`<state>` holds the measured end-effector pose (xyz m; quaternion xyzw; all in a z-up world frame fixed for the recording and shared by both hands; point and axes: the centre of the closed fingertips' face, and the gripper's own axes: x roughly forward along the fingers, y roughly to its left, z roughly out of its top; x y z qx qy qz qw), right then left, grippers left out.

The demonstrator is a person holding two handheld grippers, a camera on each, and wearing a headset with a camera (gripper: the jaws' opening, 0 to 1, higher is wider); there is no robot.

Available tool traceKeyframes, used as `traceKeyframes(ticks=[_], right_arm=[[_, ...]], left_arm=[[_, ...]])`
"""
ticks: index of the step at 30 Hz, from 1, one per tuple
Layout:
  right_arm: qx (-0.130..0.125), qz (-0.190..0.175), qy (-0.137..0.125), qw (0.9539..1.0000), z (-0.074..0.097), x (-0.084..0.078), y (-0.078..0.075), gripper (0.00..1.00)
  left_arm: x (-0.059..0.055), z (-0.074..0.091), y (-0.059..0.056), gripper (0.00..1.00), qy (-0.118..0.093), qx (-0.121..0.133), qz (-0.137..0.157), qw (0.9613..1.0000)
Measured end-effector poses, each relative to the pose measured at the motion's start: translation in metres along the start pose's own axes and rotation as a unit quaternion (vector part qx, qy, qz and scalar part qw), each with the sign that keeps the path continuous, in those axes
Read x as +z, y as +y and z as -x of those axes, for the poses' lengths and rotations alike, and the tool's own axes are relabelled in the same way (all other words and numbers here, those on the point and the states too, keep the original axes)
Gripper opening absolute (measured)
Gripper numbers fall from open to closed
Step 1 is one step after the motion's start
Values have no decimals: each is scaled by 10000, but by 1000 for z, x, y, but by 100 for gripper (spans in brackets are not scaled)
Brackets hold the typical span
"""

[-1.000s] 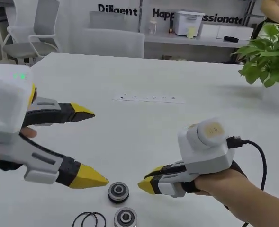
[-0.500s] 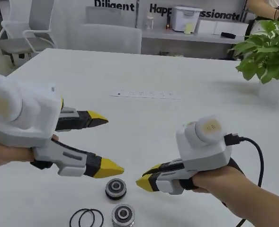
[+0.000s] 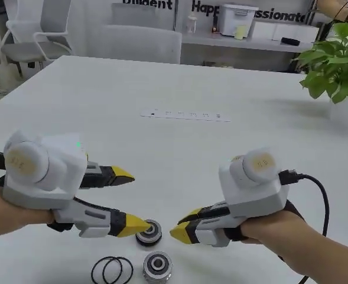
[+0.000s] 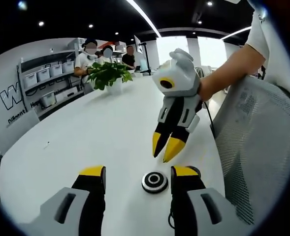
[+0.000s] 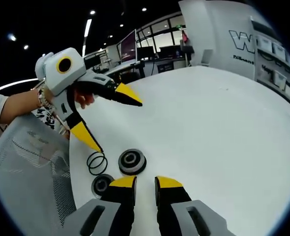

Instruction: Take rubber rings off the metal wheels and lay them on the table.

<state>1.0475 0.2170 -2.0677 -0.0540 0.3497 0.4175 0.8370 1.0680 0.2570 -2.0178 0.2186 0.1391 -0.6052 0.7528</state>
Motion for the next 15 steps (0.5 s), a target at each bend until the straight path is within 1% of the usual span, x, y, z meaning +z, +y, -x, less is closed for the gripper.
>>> traceKeyframes(ticks=[2, 5, 8, 11, 15], right_arm=[[11, 15, 26, 10000, -1, -1, 1, 12], [35, 38, 43, 10000, -3, -2, 2, 12], [72, 60, 34, 10000, -4, -2, 4, 13], [117, 92, 34, 9999, -6, -3, 6, 14], [153, 172, 33, 9997, -8, -4, 9, 14]], left_arm=[[-2, -2, -2, 46, 19, -30, 9, 10000], [-6, -5, -5, 45, 83, -80, 0, 9999], [-8, -6, -6, 43, 99, -103, 20, 9999], [-11, -8, -7, 38, 81, -129, 78, 9999], [-16, -11, -9, 35, 155, -132, 70, 9998]])
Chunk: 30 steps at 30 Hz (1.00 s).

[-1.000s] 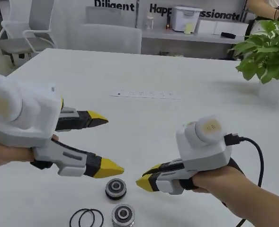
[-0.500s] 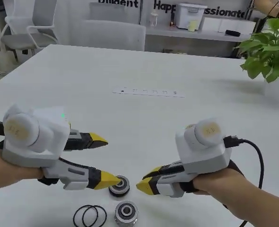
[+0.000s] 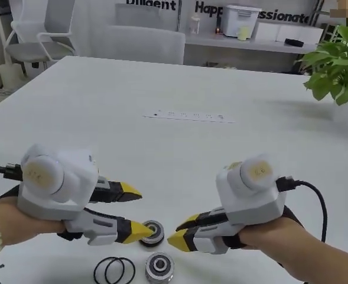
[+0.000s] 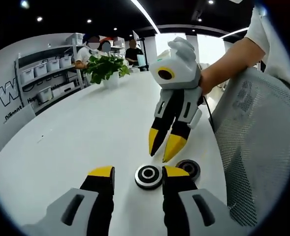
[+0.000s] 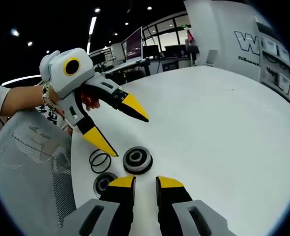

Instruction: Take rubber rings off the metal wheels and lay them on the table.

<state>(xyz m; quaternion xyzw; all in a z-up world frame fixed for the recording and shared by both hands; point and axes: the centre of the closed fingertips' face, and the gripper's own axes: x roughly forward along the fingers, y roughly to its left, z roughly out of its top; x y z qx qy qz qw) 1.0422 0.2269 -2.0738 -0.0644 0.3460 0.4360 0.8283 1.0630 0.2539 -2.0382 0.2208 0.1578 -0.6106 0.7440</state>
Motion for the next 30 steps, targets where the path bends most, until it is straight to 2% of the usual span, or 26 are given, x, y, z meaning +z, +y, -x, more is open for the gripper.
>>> traceKeyframes(ticks=[6, 10, 15, 16, 20, 24, 30], right_arm=[[15, 235, 59, 9997, -7, -2, 5, 16], [58, 258, 43, 9996, -9, -1, 7, 18], [36, 291, 37, 9996, -12, -1, 6, 18], [28, 294, 27, 9996, -12, 0, 6, 18], [44, 253, -29, 9997, -13, 2, 7, 18], [57, 217, -71, 9997, -14, 3, 6, 19], [56, 237, -109, 9996, -16, 5, 7, 19]], left_arm=[[-3, -9, -8, 23, 32, -138, -72, 9999], [-5, -13, -10, 20, 67, -176, -61, 9998], [-14, -17, -11, 15, 227, -182, -46, 9996], [-13, -17, -11, 14, 168, -161, 63, 9997], [-15, -18, -7, 13, 266, -101, 86, 9996], [-15, -18, -9, 11, 215, -159, 333, 9991], [-16, -19, -10, 9, 233, -195, 368, 9989]])
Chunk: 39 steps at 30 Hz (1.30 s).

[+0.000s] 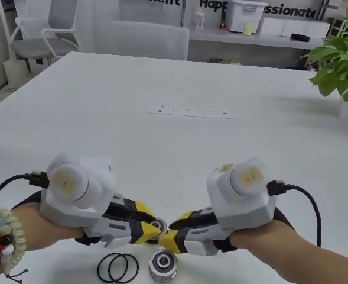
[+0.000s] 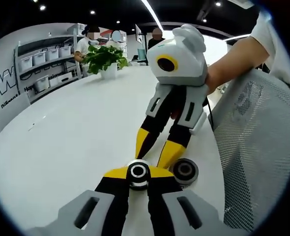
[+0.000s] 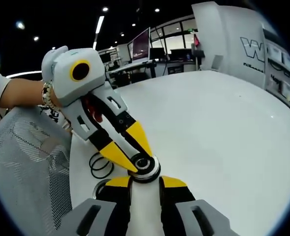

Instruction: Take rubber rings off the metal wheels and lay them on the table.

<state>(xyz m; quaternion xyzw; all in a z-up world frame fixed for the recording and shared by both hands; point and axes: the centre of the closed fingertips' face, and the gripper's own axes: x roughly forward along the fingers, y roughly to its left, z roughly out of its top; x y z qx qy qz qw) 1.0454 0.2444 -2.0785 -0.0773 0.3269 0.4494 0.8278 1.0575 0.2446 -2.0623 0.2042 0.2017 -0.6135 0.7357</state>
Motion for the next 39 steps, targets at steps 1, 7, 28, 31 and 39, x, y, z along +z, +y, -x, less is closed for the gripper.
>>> traceKeyframes(ticks=[1, 7, 28, 31, 39], right_arm=[[-3, -1, -6, 10000, 0, 0, 0, 19], [-142, 138, -2, 9998, -3, 3, -2, 23], [-133, 812, 253, 9963, 1, -2, -5, 16], [-150, 878, 292, 9956, 1, -2, -5, 16], [-146, 950, 383, 9946, 2, -2, -4, 14]], left_arm=[[0, 0, 0, 9, 4, 5, 6, 10000], [3, -4, 1, 9, -42, 99, -96, 9999], [5, -5, 1, 9, -165, 190, -53, 9997], [5, -5, 1, 9, -174, 189, -39, 9997], [5, -6, 0, 8, -179, 189, -64, 9996]])
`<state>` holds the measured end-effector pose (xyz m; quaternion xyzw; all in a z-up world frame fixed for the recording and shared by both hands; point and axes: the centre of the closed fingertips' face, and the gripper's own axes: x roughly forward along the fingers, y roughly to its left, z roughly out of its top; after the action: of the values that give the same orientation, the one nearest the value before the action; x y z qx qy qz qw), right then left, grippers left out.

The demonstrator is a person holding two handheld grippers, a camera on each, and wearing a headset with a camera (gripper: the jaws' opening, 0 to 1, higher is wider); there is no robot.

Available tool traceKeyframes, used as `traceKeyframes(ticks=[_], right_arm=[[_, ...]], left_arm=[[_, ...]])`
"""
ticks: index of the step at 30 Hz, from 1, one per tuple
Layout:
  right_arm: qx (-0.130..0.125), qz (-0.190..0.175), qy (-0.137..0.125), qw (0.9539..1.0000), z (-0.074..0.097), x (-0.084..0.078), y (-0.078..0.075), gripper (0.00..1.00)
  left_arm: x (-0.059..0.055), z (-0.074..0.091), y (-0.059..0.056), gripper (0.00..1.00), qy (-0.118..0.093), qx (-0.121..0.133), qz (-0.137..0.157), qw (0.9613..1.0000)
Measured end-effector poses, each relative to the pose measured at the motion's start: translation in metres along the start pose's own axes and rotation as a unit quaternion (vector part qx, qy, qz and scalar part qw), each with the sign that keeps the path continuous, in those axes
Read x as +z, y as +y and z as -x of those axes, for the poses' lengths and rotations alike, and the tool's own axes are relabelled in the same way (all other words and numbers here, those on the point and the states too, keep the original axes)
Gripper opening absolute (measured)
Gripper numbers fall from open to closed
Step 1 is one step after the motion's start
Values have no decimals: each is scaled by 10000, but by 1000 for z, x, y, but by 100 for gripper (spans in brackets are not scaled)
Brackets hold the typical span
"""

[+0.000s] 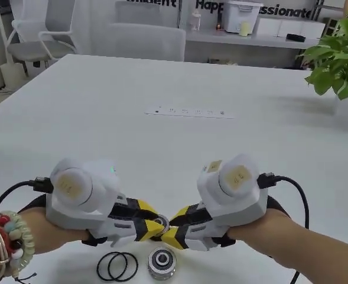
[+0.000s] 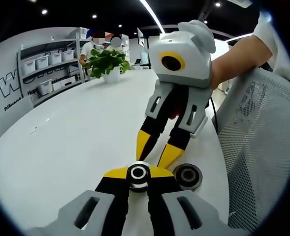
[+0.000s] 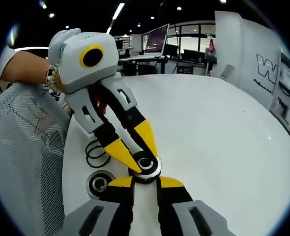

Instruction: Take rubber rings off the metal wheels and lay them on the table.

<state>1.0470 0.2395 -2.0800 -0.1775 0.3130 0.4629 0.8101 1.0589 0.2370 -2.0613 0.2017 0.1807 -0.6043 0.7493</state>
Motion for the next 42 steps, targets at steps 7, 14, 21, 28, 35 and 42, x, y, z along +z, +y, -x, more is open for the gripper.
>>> traceKeyframes(ticks=[7, 14, 21, 28, 35, 42], right_arm=[[19, 45, 62, 10000, 1, -1, 1, 11], [-24, 248, 195, 9995, 0, -6, 0, 0], [-151, -293, 250, 9991, 3, -5, -5, 0], [-154, -845, 196, 9961, 6, -7, -10, 0], [-166, -1368, 170, 9903, 7, -7, -10, 0], [-264, -1993, 243, 9793, 6, -10, -14, 0]], left_arm=[[0, 0, -1, 8, 4, -4, -53, 10000], [2, -2, -4, 6, 13, 0, -261, 9997], [2, -1, -3, 6, -14, 3, -196, 9998], [0, 2, -4, 9, 41, -100, -34, 9999], [-1, 2, -3, 9, 38, -118, 222, 9997], [-2, 2, -4, 9, 36, -155, 162, 9997]])
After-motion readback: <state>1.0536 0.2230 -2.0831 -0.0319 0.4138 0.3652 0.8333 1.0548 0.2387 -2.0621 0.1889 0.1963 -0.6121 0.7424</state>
